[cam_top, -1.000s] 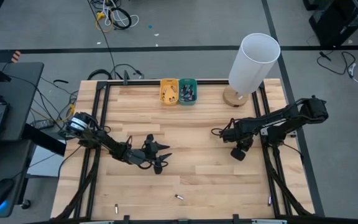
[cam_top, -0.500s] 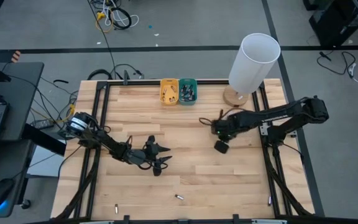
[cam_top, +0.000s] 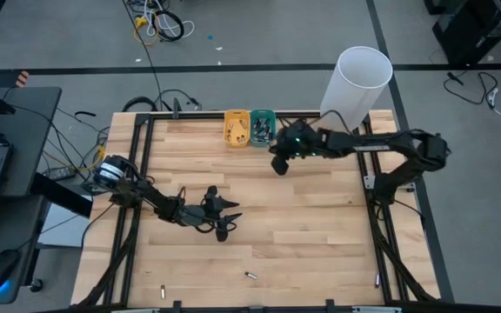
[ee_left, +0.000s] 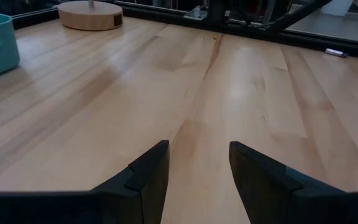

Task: Sort batteries
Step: Put the silver battery into the yellow bin

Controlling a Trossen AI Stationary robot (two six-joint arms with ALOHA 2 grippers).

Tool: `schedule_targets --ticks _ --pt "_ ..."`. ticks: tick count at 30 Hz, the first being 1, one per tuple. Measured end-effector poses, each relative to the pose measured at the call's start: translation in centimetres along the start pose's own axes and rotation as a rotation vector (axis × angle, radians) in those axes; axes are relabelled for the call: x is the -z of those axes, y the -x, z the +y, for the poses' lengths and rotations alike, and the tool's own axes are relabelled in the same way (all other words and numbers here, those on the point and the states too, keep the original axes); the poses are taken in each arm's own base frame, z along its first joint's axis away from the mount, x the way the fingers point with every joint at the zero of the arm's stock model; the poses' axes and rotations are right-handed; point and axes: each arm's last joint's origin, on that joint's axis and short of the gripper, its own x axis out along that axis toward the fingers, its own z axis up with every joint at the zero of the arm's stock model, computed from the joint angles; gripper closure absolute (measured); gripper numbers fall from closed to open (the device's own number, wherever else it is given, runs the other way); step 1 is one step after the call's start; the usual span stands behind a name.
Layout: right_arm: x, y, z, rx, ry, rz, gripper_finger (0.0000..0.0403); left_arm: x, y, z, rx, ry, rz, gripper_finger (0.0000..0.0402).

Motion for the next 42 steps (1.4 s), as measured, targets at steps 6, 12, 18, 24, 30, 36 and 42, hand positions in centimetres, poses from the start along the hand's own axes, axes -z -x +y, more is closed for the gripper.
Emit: schedule_targets --ticks 6,12,18,24,30,36,42 --pt "-2.6 -4.4 -1.4 0.026 0.042 0.003 0.0387 -0.1 0.0 0.0 0.007 0.004 -0.005 0.0218" --pt "-6.4 -8.2 -2.3 0.044 0.058 -0.063 0.0387 -0.1 0.0 0.0 0.008 0.0 -0.008 0.0218" --pt "-9.2 -11.4 -2.9 0.023 0.074 -0.101 0.0387 -0.1 0.0 0.0 0.01 0.008 -0.009 0.0218" --pt "-10.5 -14.0 -3.2 -0.012 0.067 -0.09 0.0387 0.0 0.1 -0.2 0.018 0.006 -0.005 0.0218" --pt "-10.8 -16.6 -3.6 -0.018 0.064 -0.056 0.0387 0.0 0.1 -0.2 0.017 0.006 -0.006 0.0218" --pt "-11.2 -17.3 -4.0 -0.018 0.051 -0.065 0.0387 0.0 0.1 -0.2 0.017 0.008 -0.005 0.0218" --pt "-11.5 -17.0 -5.0 -0.005 0.013 -0.076 0.0387 0.0 0.1 -0.2 0.017 0.007 -0.004 0.0218"
